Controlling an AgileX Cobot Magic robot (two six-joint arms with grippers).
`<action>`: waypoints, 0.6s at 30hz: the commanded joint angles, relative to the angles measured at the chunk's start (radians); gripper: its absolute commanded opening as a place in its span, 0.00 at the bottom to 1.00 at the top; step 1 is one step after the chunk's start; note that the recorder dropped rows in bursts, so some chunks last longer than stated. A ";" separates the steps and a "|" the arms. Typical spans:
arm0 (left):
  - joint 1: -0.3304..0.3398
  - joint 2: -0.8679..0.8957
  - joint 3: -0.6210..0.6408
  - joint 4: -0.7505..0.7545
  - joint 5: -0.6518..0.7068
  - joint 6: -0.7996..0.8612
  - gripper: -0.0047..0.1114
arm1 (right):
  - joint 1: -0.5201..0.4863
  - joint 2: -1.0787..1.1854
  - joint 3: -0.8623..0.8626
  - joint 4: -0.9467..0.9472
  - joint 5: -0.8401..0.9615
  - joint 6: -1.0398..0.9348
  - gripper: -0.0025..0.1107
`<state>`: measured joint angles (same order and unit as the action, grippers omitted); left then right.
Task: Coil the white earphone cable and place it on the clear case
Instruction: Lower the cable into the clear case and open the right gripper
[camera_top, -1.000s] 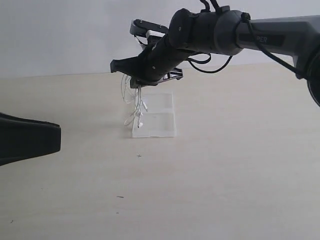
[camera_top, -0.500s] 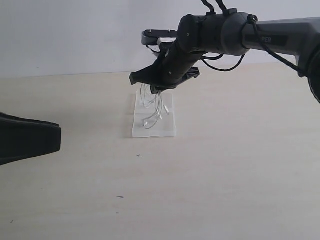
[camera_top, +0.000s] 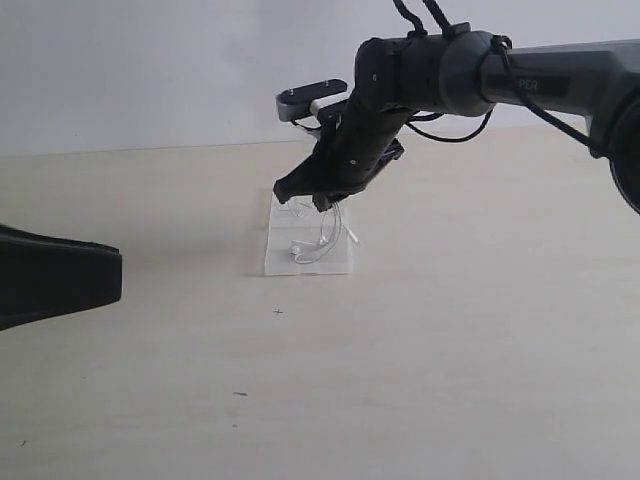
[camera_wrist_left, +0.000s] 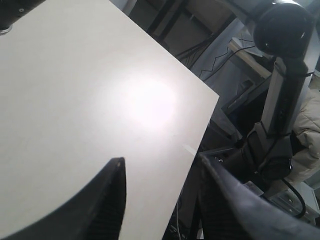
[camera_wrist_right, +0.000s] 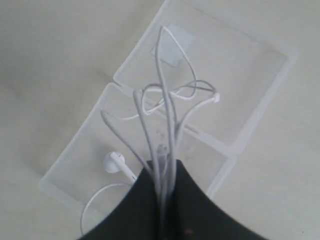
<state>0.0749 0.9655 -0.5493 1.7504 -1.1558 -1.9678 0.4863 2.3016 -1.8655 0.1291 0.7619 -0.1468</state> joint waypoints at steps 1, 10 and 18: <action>-0.004 -0.004 0.005 -0.006 0.013 0.004 0.43 | -0.003 -0.002 -0.008 -0.038 0.037 -0.030 0.02; -0.004 -0.004 0.005 -0.006 0.015 0.004 0.43 | 0.025 0.038 -0.008 -0.029 0.079 -0.071 0.02; -0.004 -0.004 0.005 -0.006 0.018 0.004 0.43 | 0.025 0.050 -0.008 -0.032 0.096 -0.120 0.02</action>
<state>0.0749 0.9655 -0.5493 1.7504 -1.1498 -1.9678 0.5106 2.3572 -1.8655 0.0996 0.8541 -0.2478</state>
